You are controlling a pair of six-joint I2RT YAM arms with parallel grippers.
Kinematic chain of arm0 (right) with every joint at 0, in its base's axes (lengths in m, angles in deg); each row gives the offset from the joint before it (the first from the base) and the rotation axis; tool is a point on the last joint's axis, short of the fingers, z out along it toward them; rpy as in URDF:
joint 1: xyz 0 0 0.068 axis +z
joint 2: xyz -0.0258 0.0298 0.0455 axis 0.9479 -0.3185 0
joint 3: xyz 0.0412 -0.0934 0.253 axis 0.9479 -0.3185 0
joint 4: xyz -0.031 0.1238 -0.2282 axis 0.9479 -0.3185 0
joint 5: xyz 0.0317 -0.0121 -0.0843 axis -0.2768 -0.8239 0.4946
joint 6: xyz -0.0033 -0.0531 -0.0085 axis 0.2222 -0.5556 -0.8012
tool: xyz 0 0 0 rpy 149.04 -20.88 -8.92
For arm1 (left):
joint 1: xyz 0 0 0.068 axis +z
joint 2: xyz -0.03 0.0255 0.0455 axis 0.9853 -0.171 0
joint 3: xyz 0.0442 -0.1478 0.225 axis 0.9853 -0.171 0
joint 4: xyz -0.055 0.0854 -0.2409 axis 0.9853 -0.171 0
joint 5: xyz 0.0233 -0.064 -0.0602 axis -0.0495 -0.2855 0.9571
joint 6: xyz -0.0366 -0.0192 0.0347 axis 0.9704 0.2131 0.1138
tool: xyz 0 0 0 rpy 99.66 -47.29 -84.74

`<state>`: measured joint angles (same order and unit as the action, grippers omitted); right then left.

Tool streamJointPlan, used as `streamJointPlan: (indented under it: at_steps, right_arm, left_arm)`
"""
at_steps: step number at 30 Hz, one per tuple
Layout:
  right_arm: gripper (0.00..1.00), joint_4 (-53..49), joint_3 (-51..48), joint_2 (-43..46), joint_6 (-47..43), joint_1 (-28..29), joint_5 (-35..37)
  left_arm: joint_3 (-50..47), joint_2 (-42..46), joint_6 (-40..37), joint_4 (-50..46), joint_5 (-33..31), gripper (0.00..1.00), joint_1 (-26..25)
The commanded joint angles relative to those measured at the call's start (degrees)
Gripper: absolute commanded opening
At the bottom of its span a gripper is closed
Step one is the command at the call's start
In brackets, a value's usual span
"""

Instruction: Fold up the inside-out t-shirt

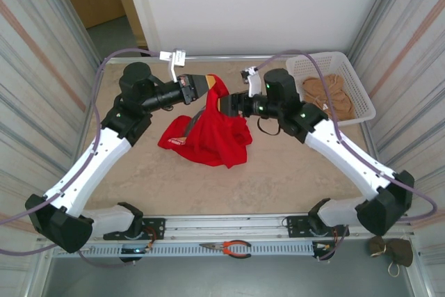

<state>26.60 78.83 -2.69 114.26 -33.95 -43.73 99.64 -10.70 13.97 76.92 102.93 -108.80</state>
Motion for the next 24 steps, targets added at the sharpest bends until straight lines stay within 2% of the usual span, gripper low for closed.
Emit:
streamJointPlan:
  at_steps: [1, 2, 3, 4, 6, 7, 10, 16, 20, 24]
  right_arm:
    - [0.26, 2.5, 7.1, -2.4, -0.1, -2.9, -3.4]
    - [0.09, 2.7, 8.3, -2.7, 0.9, -4.5, -5.3]
    - [0.0, 3.6, 9.1, -2.5, 2.5, -6.3, -7.1]
    - [0.0, 4.4, 9.5, -1.7, 3.6, -7.9, -7.7]
    - [0.0, 4.4, 11.0, 0.9, 5.1, -11.3, -8.1]
    - [0.0, 3.9, 11.6, 2.1, 5.5, -12.9, -8.2]
    - [0.0, 2.3, 13.1, 5.2, 6.3, -17.0, -8.5]
    - [0.0, 1.1, 12.4, 6.8, 7.0, -20.7, -10.1]
    - [0.0, 1.5, 11.1, 6.6, 7.3, -21.4, -10.8]
    - [0.0, 1.4, 10.6, 6.7, 7.6, -21.5, -10.9]
  left_arm:
    - [-0.5, -0.5, 1.1, 2.7, 1.3, 0.0, 1.6]
    - [-0.5, -0.7, 1.3, 2.3, 1.2, 0.0, 2.5]
    - [-0.5, -1.1, 1.6, 1.9, 1.2, 0.0, 3.8]
    - [-0.7, -1.2, 1.9, 1.5, 1.1, 0.01, 5.0]
    - [-2.5, -0.9, 2.4, 0.5, -0.4, 0.41, 8.2]
    - [-4.0, -0.3, 2.8, -0.3, -1.7, 0.53, 9.6]
    - [-11.2, 1.9, 4.4, -3.0, -5.7, 0.69, 13.6]
    - [-26.6, 6.6, 6.7, -12.7, -14.8, 0.76, 13.0]
    - [-35.8, 8.7, 9.9, -9.4, -20.7, 0.78, 7.2]
    - [-37.9, 6.9, 9.1, -6.1, -25.6, 0.8, 0.7]
